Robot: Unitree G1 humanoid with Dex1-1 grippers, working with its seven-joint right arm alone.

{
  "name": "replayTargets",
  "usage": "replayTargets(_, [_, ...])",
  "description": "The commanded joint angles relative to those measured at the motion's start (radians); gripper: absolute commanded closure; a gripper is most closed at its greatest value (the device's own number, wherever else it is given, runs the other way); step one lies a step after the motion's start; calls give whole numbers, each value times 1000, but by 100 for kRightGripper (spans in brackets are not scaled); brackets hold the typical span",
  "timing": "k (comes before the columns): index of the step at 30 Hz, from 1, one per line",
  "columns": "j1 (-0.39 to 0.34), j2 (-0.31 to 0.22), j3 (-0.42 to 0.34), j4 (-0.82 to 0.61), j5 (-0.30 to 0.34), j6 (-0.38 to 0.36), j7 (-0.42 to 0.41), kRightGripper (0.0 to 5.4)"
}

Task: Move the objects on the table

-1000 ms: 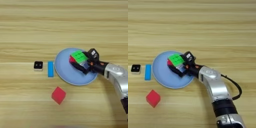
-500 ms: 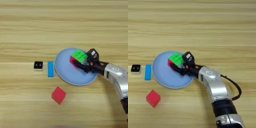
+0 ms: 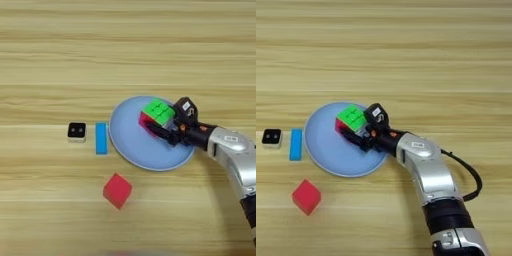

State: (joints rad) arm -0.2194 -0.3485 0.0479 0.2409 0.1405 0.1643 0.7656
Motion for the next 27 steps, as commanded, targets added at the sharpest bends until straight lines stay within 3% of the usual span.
replayTargets(1, [-58, -17, -28, -80, 11, -27, -28, 206])
replayTargets(14, [-54, -13, -32, -248, 48, 24, -28, 207])
replayTargets(27, [-48, 10, 67, -398, 62, 93, 10, 207])
